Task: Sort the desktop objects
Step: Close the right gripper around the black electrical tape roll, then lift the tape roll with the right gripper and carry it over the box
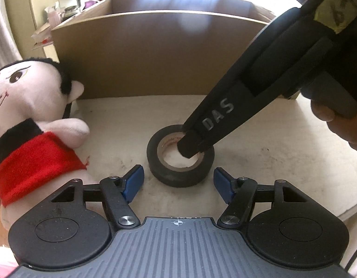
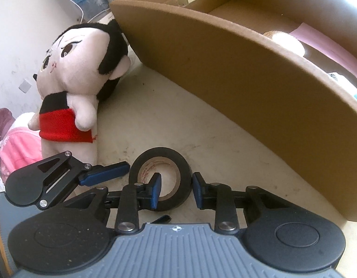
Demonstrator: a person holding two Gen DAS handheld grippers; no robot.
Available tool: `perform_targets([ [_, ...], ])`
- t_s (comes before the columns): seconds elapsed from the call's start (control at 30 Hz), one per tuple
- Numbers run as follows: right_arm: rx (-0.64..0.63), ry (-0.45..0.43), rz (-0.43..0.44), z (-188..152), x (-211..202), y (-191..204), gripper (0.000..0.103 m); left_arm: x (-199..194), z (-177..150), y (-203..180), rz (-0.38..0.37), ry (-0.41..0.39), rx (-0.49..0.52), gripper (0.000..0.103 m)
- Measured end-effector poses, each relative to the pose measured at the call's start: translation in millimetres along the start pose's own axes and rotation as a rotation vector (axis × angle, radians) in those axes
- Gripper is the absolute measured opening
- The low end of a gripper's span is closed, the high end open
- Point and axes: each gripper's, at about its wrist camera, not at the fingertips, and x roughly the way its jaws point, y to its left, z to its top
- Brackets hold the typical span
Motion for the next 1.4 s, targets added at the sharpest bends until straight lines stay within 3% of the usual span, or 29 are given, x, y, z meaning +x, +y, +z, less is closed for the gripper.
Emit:
perform_targets([
  [0.37,-0.008,0.013,-0.024,0.6,4.6,4.1,0.031,-3.4,-2.1,-2.2,-0.002,-0.012,0.006,0.069],
  [0.57,0.007,0.012,-0.028,1.3,5.9,1.9,0.025,-8.2,-4.6,-1.9,-0.002,-0.024,0.005,0.061],
  [0.73,0.012,0.009,-0.034,0.1,4.9,6.0,0.023,-11.7,-6.3,-3.6,0.001,-0.028,0.009,0.061],
  [1.4,0.015,-0.022,-0.044,0.7,-10.3,8.1,0.023,-34.4,-5.3,-8.6,0.019,-0.061,0.000,0.061],
])
